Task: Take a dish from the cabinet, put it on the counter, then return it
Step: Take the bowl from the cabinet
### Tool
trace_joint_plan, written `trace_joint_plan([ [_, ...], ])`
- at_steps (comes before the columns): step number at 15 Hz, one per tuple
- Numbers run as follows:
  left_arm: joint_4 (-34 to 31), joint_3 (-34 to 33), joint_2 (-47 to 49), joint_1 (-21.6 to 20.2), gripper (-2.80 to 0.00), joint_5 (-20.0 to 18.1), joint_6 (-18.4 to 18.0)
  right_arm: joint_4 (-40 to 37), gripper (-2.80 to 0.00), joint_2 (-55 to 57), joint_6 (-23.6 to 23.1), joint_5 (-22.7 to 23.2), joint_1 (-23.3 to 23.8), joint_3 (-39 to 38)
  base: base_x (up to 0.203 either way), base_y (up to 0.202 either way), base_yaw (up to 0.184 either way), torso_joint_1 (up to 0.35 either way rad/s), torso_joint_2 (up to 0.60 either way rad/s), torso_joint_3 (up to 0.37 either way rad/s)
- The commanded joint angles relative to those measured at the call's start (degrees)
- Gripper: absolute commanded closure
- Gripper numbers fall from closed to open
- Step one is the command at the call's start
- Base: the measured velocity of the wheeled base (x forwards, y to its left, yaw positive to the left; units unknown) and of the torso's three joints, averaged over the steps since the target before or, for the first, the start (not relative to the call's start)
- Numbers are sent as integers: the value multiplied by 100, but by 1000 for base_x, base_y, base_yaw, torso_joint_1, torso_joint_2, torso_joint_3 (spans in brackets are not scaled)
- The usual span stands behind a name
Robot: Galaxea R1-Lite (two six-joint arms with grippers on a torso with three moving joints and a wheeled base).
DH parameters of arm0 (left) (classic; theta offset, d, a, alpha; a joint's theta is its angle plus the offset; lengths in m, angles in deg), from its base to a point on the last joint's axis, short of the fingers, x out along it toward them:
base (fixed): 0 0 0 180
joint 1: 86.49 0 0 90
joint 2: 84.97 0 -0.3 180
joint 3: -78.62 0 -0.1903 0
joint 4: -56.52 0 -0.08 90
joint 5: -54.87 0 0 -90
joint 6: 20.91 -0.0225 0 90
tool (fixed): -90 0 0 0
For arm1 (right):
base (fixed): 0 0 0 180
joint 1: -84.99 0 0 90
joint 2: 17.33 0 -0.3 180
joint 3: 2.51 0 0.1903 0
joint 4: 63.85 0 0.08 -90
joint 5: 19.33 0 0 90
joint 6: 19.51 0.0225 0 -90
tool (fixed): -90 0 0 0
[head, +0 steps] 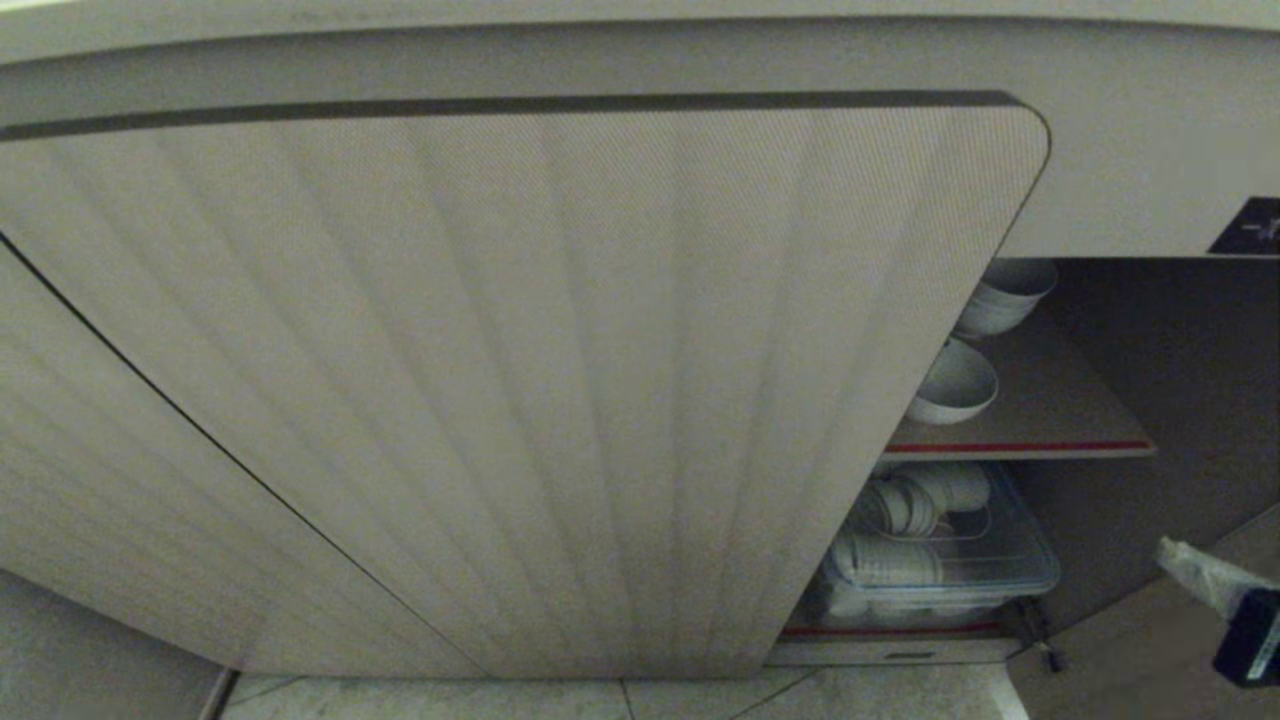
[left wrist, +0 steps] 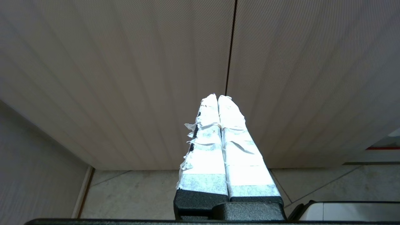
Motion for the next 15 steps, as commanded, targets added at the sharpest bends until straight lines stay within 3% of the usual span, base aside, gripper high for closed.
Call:
trace_joint_plan([
  [1, 1, 0, -2, 0, 0, -1, 0, 393, 0, 548, 35, 7, 4, 1, 0, 0, 0, 0, 0, 0],
  [6, 1, 0, -2, 0, 0, -1, 0, 1638, 0, 1499, 321, 8, 2, 65, 0, 0, 0, 0, 0, 0],
  [9, 1, 0, -2, 0, 0, -1, 0, 1729, 0, 1764, 618, 8, 7, 305, 0, 0, 0, 0, 0, 0],
  [15, 1, 0, -2, 0, 0, -1, 0, 1989, 0, 2337, 667, 23, -8, 725, 0, 0, 0, 0, 0, 0],
])
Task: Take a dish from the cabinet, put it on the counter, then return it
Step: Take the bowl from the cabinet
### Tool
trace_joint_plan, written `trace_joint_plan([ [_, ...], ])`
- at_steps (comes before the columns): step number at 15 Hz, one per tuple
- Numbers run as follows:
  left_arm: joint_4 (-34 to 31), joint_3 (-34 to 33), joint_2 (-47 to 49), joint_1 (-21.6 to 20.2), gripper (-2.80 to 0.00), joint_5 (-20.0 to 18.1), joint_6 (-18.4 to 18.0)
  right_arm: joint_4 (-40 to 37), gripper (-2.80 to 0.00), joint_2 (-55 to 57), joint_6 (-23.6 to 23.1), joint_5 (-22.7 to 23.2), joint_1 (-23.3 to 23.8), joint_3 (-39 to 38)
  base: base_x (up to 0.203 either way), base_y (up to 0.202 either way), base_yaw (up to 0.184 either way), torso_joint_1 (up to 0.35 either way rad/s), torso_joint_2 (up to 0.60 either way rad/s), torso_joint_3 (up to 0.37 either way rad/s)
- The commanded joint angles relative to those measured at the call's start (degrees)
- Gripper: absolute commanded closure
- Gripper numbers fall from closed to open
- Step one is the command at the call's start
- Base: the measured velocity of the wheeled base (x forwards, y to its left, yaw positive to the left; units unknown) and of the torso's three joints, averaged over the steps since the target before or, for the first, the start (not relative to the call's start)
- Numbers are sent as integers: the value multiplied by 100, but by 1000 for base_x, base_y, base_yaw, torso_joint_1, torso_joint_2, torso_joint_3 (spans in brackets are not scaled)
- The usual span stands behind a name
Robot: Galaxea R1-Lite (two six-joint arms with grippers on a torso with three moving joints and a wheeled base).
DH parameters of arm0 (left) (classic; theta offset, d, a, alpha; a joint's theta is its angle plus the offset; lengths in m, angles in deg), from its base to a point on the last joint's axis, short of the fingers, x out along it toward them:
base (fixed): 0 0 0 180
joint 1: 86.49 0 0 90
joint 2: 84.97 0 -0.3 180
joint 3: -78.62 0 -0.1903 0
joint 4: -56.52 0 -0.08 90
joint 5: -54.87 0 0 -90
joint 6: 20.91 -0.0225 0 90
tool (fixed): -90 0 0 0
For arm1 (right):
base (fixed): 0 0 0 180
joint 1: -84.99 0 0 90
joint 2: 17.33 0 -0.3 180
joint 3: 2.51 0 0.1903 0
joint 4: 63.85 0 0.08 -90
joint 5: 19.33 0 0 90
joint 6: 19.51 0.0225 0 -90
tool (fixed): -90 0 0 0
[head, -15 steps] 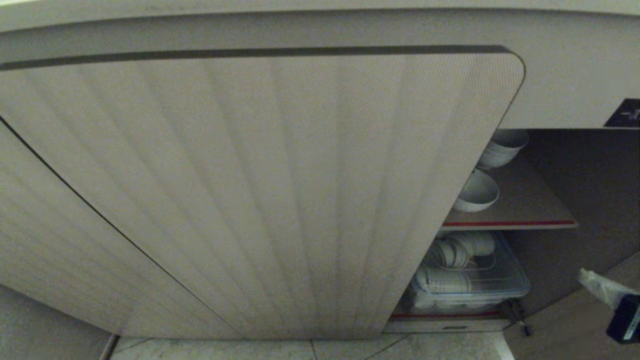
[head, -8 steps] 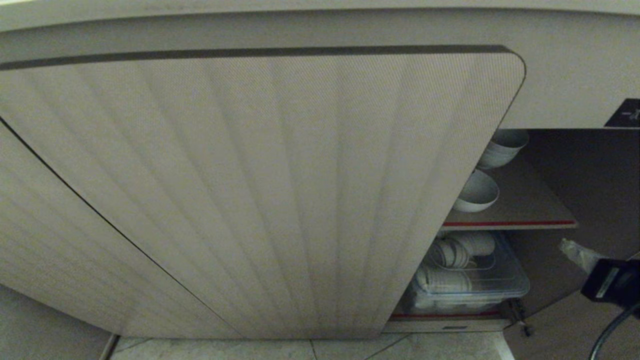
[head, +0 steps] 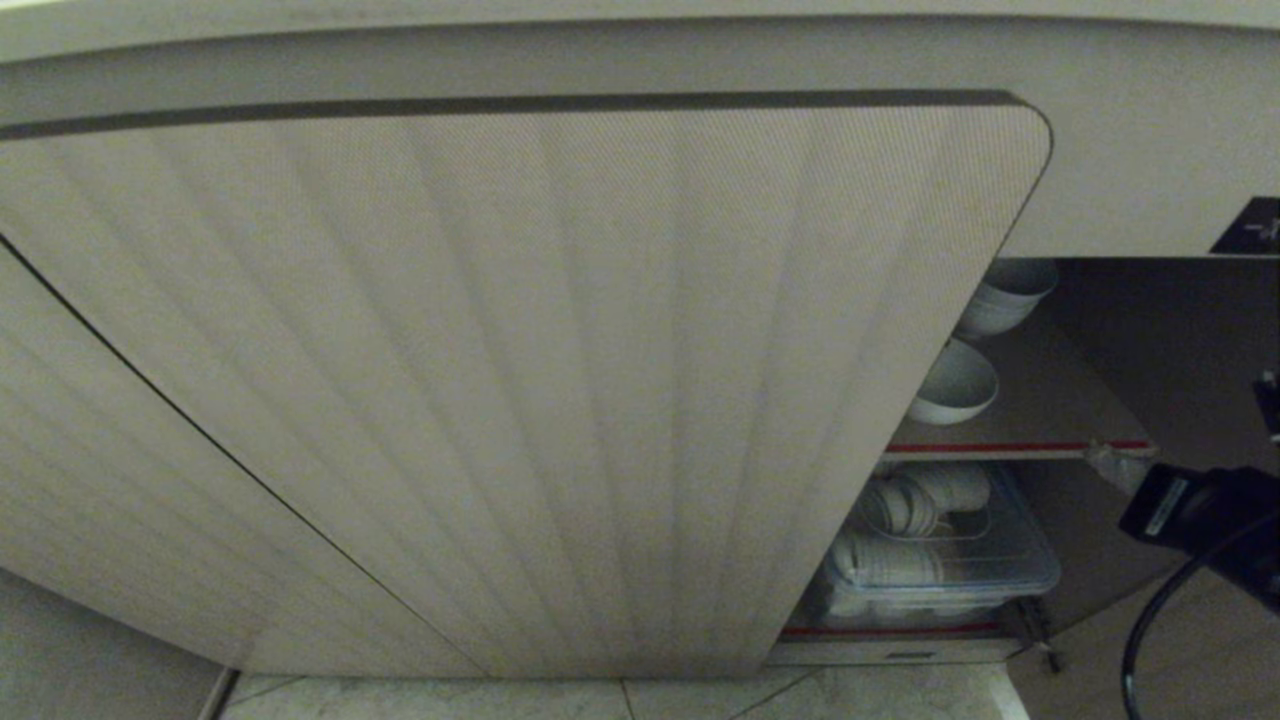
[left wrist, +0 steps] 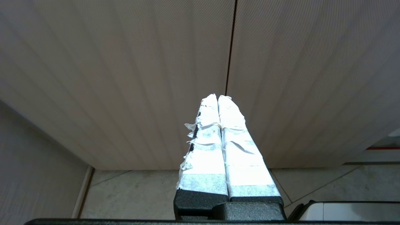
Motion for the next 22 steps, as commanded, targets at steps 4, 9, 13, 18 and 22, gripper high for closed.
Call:
trace_joint_plan([
  [4, 1, 0, -2, 0, 0, 0, 1, 363, 0, 629, -7, 27, -10, 175, 0, 0, 0, 0, 0, 0],
  [9, 1, 0, -2, 0, 0, 0, 1, 883, 0, 1233, 4, 27, -193, 296, 0, 0, 0, 0, 0, 0],
  [13, 1, 0, -2, 0, 0, 0, 1, 1063, 0, 1380, 6, 27, -327, 340, 0, 0, 0, 0, 0, 0],
  [18, 1, 0, -2, 0, 0, 0, 1, 1482, 0, 1369, -20, 18, -318, 266, 0, 0, 0, 0, 0, 0],
  [22, 1, 0, -2, 0, 0, 0, 1, 1788, 0, 1468, -26, 10, -318, 178, 0, 0, 0, 0, 0, 0],
])
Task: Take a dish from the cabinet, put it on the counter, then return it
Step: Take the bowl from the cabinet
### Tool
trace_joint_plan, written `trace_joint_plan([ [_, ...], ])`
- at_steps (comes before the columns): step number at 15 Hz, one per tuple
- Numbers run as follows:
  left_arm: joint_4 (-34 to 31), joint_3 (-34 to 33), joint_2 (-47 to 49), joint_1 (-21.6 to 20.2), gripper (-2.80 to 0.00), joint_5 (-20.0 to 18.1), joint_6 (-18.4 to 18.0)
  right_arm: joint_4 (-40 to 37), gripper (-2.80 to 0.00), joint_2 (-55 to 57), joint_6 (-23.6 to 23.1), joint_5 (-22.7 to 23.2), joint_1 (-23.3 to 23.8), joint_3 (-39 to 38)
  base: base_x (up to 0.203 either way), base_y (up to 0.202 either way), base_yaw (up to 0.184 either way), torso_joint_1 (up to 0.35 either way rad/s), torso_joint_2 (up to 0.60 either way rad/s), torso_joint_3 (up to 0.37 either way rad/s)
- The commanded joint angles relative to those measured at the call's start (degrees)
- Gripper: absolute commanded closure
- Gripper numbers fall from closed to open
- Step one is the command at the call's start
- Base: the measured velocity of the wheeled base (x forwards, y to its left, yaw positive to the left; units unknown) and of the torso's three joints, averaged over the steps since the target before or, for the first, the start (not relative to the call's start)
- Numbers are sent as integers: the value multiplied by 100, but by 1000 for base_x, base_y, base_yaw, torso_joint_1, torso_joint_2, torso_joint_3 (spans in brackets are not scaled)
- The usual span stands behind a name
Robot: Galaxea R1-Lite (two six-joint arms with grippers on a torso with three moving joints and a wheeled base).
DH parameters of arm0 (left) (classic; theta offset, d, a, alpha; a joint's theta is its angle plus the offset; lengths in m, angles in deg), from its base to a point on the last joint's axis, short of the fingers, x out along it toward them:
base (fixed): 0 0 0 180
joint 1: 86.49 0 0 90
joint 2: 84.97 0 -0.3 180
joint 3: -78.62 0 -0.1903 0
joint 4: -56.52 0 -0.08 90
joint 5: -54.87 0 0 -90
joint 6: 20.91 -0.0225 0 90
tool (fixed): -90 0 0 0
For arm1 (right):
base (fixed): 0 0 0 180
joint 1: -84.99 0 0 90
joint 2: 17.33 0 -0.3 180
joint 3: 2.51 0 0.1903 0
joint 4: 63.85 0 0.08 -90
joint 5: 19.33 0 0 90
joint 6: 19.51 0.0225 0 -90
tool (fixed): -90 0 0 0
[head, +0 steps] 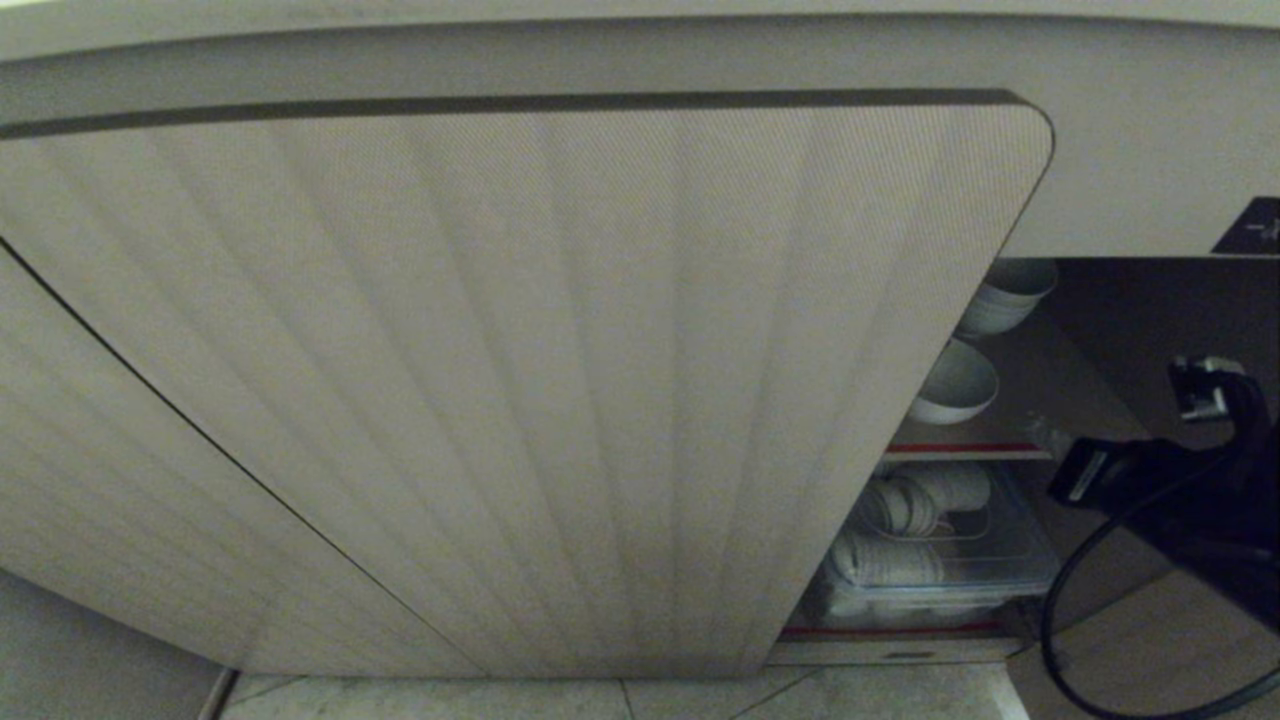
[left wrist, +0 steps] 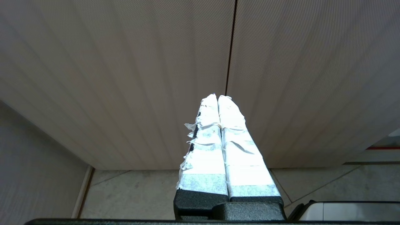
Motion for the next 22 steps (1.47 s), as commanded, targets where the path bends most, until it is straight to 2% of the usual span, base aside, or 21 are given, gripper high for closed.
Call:
trace_joint_plan([
  [1, 1, 0, -2, 0, 0, -1, 1, 205, 0, 168, 5, 4, 0, 0, 0, 0, 0, 0, 0, 0],
  [4, 1, 0, -2, 0, 0, -1, 1, 684, 0, 378, 13, 4, 0, 50, 0, 0, 0, 0, 0, 0],
  [22, 1, 0, -2, 0, 0, -1, 1, 1270, 0, 759, -33, -119, 9, 316, 0, 0, 0, 0, 0, 0],
])
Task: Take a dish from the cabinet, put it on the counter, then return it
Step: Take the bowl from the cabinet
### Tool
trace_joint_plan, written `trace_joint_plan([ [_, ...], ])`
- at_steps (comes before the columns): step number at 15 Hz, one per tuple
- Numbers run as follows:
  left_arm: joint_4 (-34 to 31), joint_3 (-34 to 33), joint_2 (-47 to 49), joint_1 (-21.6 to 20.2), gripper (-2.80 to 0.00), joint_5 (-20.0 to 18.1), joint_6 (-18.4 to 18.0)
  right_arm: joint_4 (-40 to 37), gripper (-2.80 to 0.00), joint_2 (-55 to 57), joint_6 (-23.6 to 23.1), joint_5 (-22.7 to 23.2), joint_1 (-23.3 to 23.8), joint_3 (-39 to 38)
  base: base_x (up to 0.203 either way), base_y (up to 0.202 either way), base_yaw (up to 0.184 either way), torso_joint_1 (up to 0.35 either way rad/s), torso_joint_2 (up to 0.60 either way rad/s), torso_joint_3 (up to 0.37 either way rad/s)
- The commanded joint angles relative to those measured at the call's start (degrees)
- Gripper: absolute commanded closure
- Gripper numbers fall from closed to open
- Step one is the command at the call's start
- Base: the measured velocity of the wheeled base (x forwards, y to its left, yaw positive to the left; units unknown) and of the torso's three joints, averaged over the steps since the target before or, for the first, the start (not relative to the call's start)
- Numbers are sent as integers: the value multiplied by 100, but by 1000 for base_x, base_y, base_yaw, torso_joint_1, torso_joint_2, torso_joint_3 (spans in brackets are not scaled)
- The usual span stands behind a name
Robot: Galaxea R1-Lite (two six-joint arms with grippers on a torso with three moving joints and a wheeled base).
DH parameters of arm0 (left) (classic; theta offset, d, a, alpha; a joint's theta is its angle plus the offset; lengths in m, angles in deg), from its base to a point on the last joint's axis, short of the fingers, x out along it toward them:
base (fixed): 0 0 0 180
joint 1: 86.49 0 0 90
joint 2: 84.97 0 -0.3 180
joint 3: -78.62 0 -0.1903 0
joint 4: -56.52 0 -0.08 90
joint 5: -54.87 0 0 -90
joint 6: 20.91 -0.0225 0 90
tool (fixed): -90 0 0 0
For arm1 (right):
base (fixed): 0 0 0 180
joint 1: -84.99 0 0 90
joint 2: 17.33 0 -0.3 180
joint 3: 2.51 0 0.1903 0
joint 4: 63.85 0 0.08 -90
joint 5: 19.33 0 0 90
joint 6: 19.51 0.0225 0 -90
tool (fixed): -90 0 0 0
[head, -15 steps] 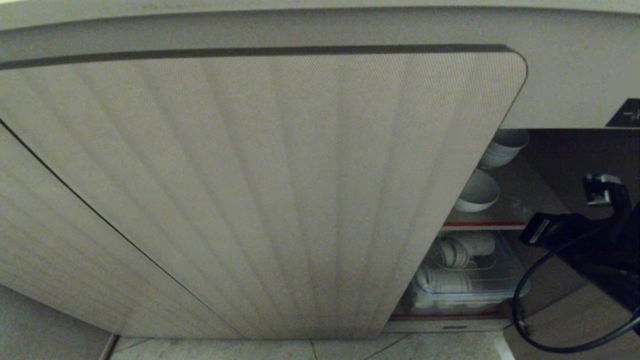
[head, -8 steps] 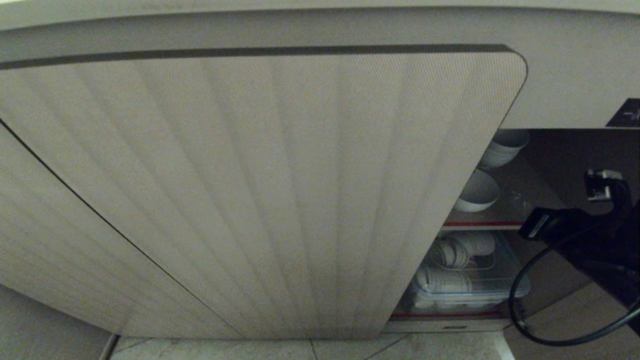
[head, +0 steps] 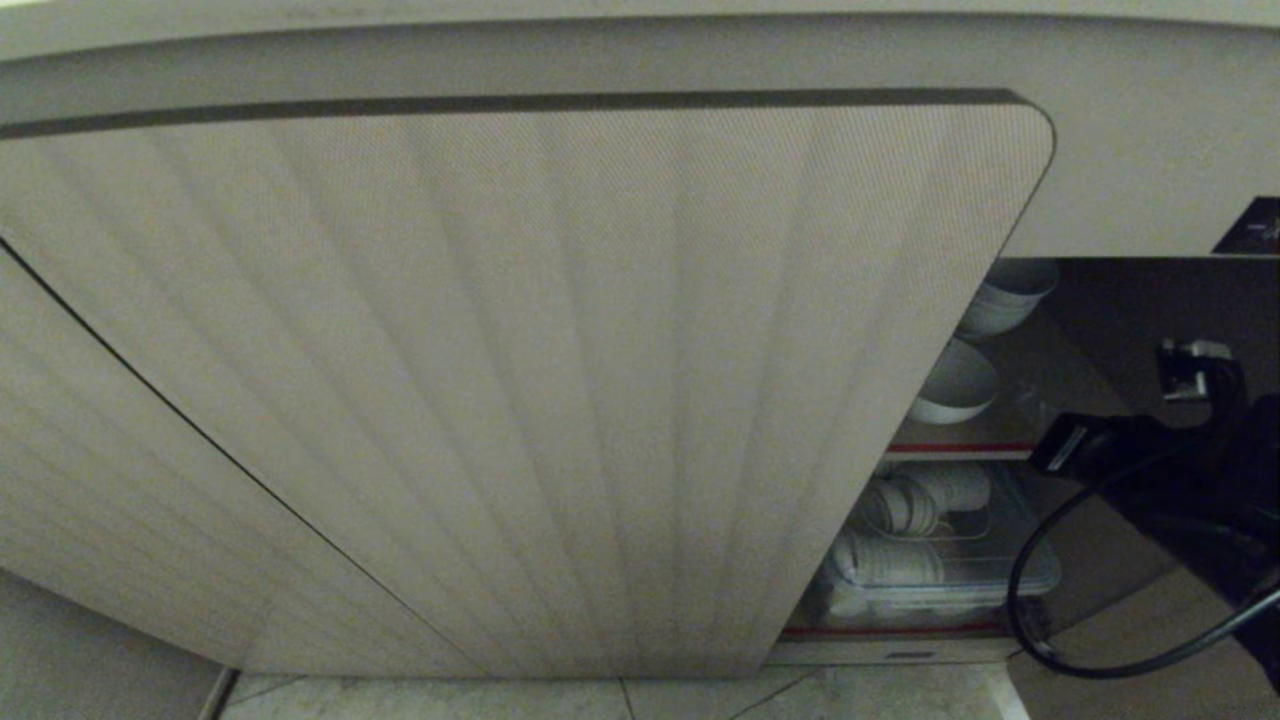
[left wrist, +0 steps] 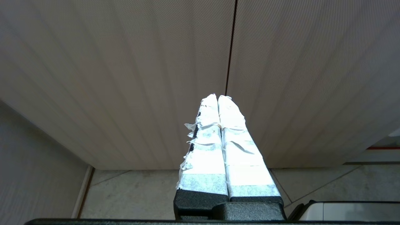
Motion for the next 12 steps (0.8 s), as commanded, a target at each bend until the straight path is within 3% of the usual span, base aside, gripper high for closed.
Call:
trace_joint_plan([
  [1, 1, 0, -2, 0, 0, 0, -2, 182, 0, 79, 3, 5, -2, 55, 0, 0, 0, 0, 0, 0],
  [12, 1, 0, -2, 0, 0, 0, -2, 226, 0, 54, 2, 5, -19, 47, 0, 0, 0, 0, 0, 0],
])
